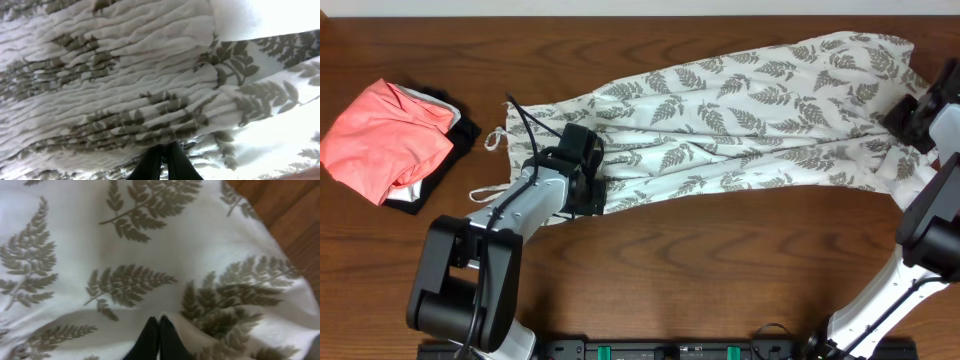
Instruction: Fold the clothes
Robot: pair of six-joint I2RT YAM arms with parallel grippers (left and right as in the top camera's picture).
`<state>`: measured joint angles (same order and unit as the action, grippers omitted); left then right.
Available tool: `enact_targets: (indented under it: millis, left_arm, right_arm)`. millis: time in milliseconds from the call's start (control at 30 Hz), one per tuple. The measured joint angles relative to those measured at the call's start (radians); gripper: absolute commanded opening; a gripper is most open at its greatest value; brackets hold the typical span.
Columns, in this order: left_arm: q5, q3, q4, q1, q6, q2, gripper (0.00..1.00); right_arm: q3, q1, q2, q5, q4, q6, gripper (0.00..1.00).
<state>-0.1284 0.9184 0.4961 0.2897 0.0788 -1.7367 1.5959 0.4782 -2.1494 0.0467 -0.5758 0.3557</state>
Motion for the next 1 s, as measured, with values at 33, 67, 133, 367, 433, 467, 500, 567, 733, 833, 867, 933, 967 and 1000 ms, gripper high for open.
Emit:
enact_targets:
  millis: [33, 67, 133, 367, 433, 467, 500, 567, 733, 833, 867, 933, 967, 1000]
  left_arm:
    - [0.0, 0.001, 0.001, 0.0, 0.0, -0.001, 0.08]
    - [0.0, 0.001, 0.001, 0.0, 0.0, -0.001, 0.08]
    - [0.0, 0.001, 0.001, 0.0, 0.0, -0.001, 0.08]
    - [0.0, 0.002, 0.002, 0.0, 0.0, -0.001, 0.08]
    - [0.0, 0.002, 0.002, 0.0, 0.0, -0.002, 0.07]
    - [0.0, 0.002, 0.002, 0.0, 0.0, -0.002, 0.08]
    - [0.0, 0.002, 0.002, 0.0, 0.0, -0.002, 0.08]
    - [0.0, 0.002, 0.002, 0.0, 0.0, -0.002, 0.08]
    - [0.0, 0.002, 0.003, 0.0, 0.0, -0.002, 0.08]
    - [0.0, 0.002, 0.003, 0.0, 0.0, -0.002, 0.08]
    - [0.0, 0.002, 0.003, 0.0, 0.0, -0.002, 0.08]
    - [0.0, 0.002, 0.003, 0.0, 0.0, -0.002, 0.08]
    - [0.0, 0.002, 0.003, 0.0, 0.0, -0.002, 0.08]
    - [0.0, 0.003, 0.003, 0.0, 0.0, -0.002, 0.08]
  right_arm:
    - [0.002, 0.01, 0.0, 0.002, -0.006, -0.008, 0.35]
    - [0.008, 0.021, 0.0, 0.0, -0.023, -0.021, 0.44]
    - [0.02, 0.046, 0.0, -0.015, -0.056, -0.044, 0.66]
    - [0.138, 0.123, 0.008, -0.089, -0.31, -0.112, 0.99]
    - [0.177, 0.132, 0.024, -0.1, -0.397, -0.123, 0.99]
    - [0.192, 0.136, 0.041, -0.103, -0.447, -0.131, 0.99]
    - [0.197, 0.136, 0.058, -0.103, -0.476, -0.138, 0.99]
    - [0.208, 0.136, 0.098, -0.101, -0.535, -0.152, 0.99]
    - [0.22, 0.111, 0.16, -0.082, -0.637, -0.212, 0.99]
    - [0.191, 0.076, 0.161, -0.064, -0.625, -0.241, 0.99]
    - [0.167, 0.061, 0.161, -0.056, -0.612, -0.249, 0.98]
    - [0.106, 0.034, 0.161, -0.039, -0.556, -0.261, 0.92]
    - [0.076, 0.024, 0.16, -0.031, -0.534, -0.267, 0.91]
    - [0.039, 0.013, 0.16, -0.021, -0.496, -0.271, 0.9]
